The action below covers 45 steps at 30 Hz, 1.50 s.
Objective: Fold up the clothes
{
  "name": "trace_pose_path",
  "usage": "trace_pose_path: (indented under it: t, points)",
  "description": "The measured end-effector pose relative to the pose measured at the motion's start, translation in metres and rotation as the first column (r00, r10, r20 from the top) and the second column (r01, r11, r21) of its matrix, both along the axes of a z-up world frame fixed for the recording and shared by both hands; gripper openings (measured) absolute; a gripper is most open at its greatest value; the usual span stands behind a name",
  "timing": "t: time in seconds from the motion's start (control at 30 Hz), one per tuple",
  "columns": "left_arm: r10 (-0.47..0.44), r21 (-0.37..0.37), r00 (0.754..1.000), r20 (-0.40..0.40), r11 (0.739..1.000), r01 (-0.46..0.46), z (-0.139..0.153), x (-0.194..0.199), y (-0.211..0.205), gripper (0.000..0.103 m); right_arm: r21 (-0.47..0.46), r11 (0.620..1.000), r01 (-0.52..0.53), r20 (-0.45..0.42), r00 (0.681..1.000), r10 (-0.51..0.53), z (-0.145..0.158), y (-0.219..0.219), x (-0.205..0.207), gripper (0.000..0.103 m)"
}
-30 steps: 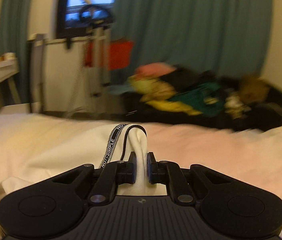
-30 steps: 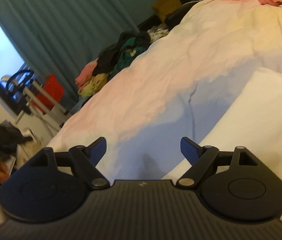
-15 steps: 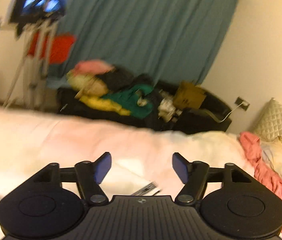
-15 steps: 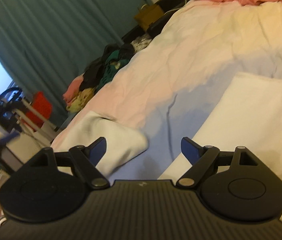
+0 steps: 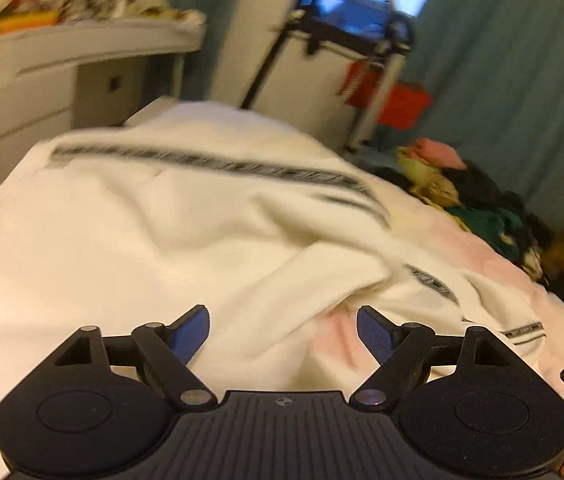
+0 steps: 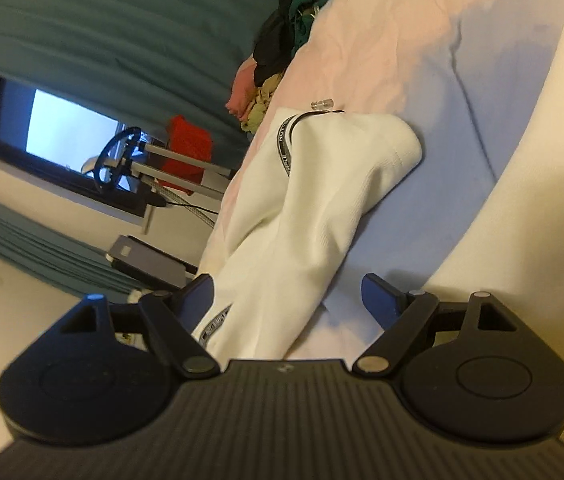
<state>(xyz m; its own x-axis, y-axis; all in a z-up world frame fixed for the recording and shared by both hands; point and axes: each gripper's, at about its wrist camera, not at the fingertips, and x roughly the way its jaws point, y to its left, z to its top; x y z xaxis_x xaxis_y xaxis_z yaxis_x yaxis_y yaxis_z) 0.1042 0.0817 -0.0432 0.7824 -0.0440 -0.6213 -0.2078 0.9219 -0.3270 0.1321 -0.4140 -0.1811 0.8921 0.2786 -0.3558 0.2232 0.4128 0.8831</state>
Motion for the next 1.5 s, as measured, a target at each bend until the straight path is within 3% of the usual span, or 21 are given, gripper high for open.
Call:
trace_pose_path:
  t: [0.07,0.23,0.33,0.4,0.43,0.47,0.57,0.67,0.77,0.83,0.93,1.07,1.13,1.23,1.33,1.43,1.5]
  points:
    - [0.041,-0.015,0.999,-0.011,0.999,-0.041,-0.006,-0.009,0.011,0.082,0.011,1.000,-0.001,-0.010,1.000,0.001,-0.004,-0.002,0.012,0.078]
    - [0.013,-0.013,1.000,0.004,1.000,-0.013,-0.033,-0.006,-0.005,0.083,0.120,0.991,0.055,-0.038,0.998,-0.051,-0.026,-0.011,0.051,0.076]
    - [-0.010,-0.014,1.000,0.019,1.000,0.010,-0.045,0.003,-0.010,0.083,0.062,0.992,0.112,-0.086,0.991,-0.106,-0.024,-0.012,0.078,0.075]
    - [-0.030,0.000,0.999,0.037,1.000,0.030,-0.051,0.009,-0.012,0.083,-0.013,0.986,0.164,-0.117,0.979,-0.164,-0.014,-0.011,0.093,0.049]
    - [-0.037,0.002,0.998,0.047,0.999,0.037,-0.052,0.011,-0.013,0.083,-0.060,0.982,0.180,-0.150,0.971,-0.187,-0.008,-0.012,0.102,0.015]
    - [-0.041,-0.004,0.998,0.055,0.999,0.042,-0.052,0.014,-0.014,0.083,-0.116,0.977,0.179,-0.184,0.963,-0.199,0.000,-0.012,0.112,0.010]
    - [-0.065,-0.025,0.994,0.084,0.997,0.067,-0.055,0.022,-0.014,0.084,-0.274,0.950,0.150,-0.164,0.966,-0.200,0.045,-0.011,0.141,0.010]
    - [-0.091,-0.012,0.990,0.109,0.996,0.093,-0.054,0.027,-0.016,0.084,-0.385,0.899,0.209,-0.009,0.973,-0.230,0.107,-0.015,0.147,0.009]
    - [-0.111,0.012,0.989,0.102,0.994,0.110,-0.055,0.029,-0.021,0.084,-0.444,0.829,0.340,0.141,0.940,-0.310,0.145,-0.032,0.127,0.009]
    - [-0.128,0.009,0.987,0.093,0.992,0.127,-0.056,0.030,-0.023,0.084,-0.463,0.798,0.385,0.147,0.922,-0.359,0.139,-0.048,0.111,0.010]
    - [-0.155,0.034,0.985,0.075,0.988,0.153,-0.058,0.029,-0.029,0.084,-0.498,0.782,0.375,0.029,0.908,-0.418,0.098,-0.072,0.091,0.010]
    - [-0.168,0.077,0.985,0.046,0.983,0.164,-0.063,0.028,-0.038,0.084,-0.357,0.859,0.368,-0.175,0.876,-0.448,0.023,-0.103,0.064,0.012]
    - [-0.172,0.101,0.984,0.048,0.981,0.166,-0.062,0.026,-0.042,0.084,-0.293,0.871,0.394,-0.177,0.873,-0.454,0.011,-0.107,0.052,0.011]
    - [-0.167,0.102,0.985,0.050,0.982,0.162,-0.061,0.026,-0.044,0.084,-0.356,0.857,0.374,-0.118,0.891,-0.438,0.034,-0.100,0.052,0.010]
    - [-0.158,0.096,0.985,0.068,0.984,0.151,-0.058,0.025,-0.041,0.084,-0.390,0.832,0.395,0.036,0.909,-0.415,0.085,-0.094,0.052,0.009]
    - [-0.153,0.086,0.985,0.085,0.986,0.146,-0.053,0.023,-0.034,0.084,-0.428,0.766,0.479,0.145,0.873,-0.465,0.125,-0.108,0.047,0.009]
    - [-0.151,0.085,0.985,0.083,0.986,0.144,-0.053,0.024,-0.033,0.084,-0.491,0.723,0.485,0.114,0.859,-0.499,0.131,-0.119,0.049,0.011]
